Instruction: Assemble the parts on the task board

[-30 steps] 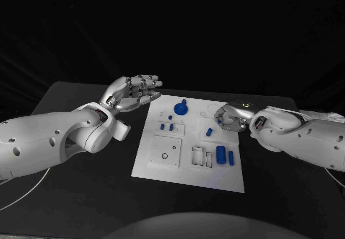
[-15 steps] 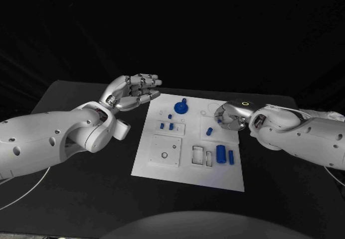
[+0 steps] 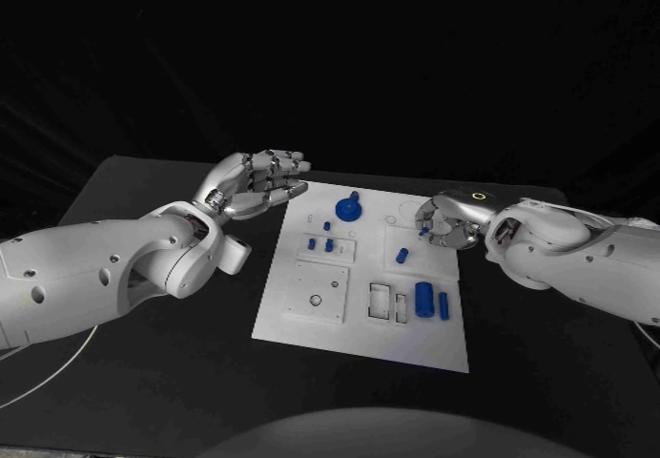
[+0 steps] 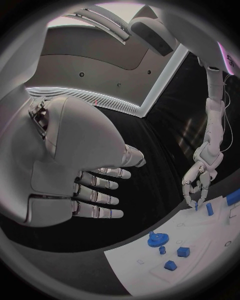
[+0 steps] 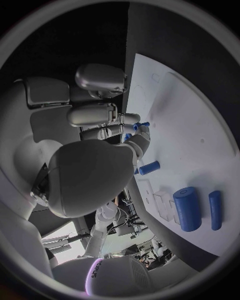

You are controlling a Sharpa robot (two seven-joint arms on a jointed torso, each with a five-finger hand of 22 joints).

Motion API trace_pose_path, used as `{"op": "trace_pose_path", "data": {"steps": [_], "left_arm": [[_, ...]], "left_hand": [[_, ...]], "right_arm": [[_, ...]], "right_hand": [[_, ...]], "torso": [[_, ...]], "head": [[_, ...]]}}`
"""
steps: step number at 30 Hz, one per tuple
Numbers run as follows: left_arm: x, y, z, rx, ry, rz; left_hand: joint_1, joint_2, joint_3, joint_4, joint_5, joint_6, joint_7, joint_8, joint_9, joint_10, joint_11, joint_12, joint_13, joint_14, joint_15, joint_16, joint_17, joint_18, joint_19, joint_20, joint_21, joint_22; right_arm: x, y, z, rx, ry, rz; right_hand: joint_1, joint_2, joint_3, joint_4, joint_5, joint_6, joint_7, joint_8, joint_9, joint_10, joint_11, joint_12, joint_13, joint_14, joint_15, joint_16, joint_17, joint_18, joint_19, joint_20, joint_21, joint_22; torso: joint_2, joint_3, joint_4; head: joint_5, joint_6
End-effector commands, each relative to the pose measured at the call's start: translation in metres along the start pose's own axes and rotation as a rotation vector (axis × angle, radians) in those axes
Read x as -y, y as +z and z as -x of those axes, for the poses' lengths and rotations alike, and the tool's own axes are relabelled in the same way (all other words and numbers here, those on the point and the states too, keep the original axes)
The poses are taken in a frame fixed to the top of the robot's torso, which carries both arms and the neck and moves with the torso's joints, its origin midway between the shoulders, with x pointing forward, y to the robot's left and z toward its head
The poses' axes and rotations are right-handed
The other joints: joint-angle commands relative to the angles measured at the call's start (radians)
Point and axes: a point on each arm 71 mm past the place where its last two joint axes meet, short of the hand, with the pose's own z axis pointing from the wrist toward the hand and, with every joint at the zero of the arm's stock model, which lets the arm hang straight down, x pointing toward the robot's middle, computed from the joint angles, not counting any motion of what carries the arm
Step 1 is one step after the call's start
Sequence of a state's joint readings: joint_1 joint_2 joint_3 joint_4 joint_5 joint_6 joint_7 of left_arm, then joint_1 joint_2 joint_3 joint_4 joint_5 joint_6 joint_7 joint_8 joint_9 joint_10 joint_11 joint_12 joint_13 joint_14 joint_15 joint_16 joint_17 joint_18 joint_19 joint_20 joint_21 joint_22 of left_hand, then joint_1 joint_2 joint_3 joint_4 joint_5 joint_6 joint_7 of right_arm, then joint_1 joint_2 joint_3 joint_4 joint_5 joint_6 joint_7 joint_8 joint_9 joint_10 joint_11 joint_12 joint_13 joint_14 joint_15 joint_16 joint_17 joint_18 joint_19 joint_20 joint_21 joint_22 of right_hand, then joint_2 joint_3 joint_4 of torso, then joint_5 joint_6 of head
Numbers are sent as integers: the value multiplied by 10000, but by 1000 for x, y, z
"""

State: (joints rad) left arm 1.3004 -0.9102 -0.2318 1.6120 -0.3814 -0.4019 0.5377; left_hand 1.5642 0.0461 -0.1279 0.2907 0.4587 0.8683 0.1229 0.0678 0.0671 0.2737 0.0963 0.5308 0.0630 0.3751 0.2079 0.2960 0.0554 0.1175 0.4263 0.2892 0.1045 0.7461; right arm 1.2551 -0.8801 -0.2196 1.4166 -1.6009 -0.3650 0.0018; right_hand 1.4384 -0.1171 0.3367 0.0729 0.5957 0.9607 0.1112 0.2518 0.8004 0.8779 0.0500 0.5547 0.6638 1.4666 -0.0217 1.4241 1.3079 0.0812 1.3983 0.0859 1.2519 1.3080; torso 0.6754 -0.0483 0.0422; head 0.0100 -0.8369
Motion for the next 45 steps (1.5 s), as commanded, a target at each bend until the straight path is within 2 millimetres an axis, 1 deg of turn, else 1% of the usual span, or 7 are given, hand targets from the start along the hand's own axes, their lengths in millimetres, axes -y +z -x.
{"op": "trace_pose_path", "data": {"steps": [1, 14, 31, 34, 37, 39, 45], "left_arm": [[1, 0, -2, -51, 20, -86], [0, 1, -4, -96, -10, -15], [-3, 0, 2, 207, 125, 93], [-2, 0, 3, 348, 211, -45], [-2, 0, 4, 449, 314, -176], [-2, 1, 4, 465, 353, -232], [0, -1, 4, 485, 388, -305]], "left_hand": [[102, 10, -77, -5, 53, 68, -6, 55, -2, 84, 4, 47, 6, 88, -2, 68, 18, 144, 72, 0, 57, -12], [106, 17, -90, 5, 36, 64, 16, 51, -3, 84, 26, 52, 4, 106, 30, 79, 17, 160, 104, 1, 72, -26], [-192, 222, -228, 37, -79, 27, 84, 31, -7, 24, 105, 42, -2, -158, 46, -54, -10, 60, -134, 13, -69, -193], [-721, 360, -460, 32, -642, 13, 126, 30, -4, 37, 154, 75, 1, -545, -109, -271, -43, -46, -327, 17, -177, -289], [-1712, 433, -910, 3, -2291, -55, 209, 15, -1, 9, 241, 36, -5, -1002, -383, -535, -71, -235, -690, 14, -374, -429], [-2103, 433, -1062, 24, -2913, -123, 221, 4, -3, -93, 250, -50, -18, -1363, -460, -721, -100, -365, -1098, 9, -439, -745], [-1966, 520, -1002, 0, -2715, -126, 224, 24, 5, -167, 261, -67, -21, -1622, -603, -796, -116, -424, -1324, 5, -417, -968]], "right_arm": [[-1, -1, 8, 79, 83, -100], [-20, -7, 39, 76, 838, 41], [-122, 17, 42, -1074, 770, 2429], [-135, 22, 40, -1310, 644, 2654], [-146, 26, 36, -1535, 555, 2841], [-152, 28, 32, -1662, 499, 2971], [-167, 32, 16, -1860, 246, 3317]], "right_hand": [[-83, 31, 12, -26, -48, 64, -12, 47, 8, 73, -2, 65, -22, 199, 6, 57, 1025, -104, 44, 6, 39, 1702], [-123, 50, 28, -32, -160, 37, 28, 67, 79, 191, 6, 89, -37, 155, 43, -22, 927, -87, -8, 29, -51, 1672], [-110, 37, 104, -99, -199, -103, 79, -37, 68, 358, 38, 95, -80, 134, 73, -67, 860, -66, -55, 58, -134, 1644], [-145, 43, 109, -87, -253, -110, 82, -60, 54, 382, 45, 87, -92, 116, 82, -95, 827, -61, -72, 67, -161, 1636], [-186, 44, 104, -72, -301, -85, 75, -62, 50, 401, 43, 77, -105, 109, 85, -104, 814, -57, -85, 74, -182, 1629], [-190, 44, 104, -71, -306, -82, 74, -62, 50, 403, 42, 76, -106, 101, 86, -117, 799, -53, -93, 74, -197, 1624], [-173, 45, 119, -93, -324, -73, 66, -68, 44, 423, 33, 75, -112, 86, 83, -138, 775, -44, -116, 76, -236, 1613]], "torso": [[-2, -4, -5], [12, 7, -10], [-10, -4, 12], [-3, -10, 12], [-5, -1, -3], [-8, 2, -3], [-6, -5, -9]], "head": [[43, -4], [99, -61], [436, -358], [499, -358], [601, -358], [628, -358], [720, -358]]}}
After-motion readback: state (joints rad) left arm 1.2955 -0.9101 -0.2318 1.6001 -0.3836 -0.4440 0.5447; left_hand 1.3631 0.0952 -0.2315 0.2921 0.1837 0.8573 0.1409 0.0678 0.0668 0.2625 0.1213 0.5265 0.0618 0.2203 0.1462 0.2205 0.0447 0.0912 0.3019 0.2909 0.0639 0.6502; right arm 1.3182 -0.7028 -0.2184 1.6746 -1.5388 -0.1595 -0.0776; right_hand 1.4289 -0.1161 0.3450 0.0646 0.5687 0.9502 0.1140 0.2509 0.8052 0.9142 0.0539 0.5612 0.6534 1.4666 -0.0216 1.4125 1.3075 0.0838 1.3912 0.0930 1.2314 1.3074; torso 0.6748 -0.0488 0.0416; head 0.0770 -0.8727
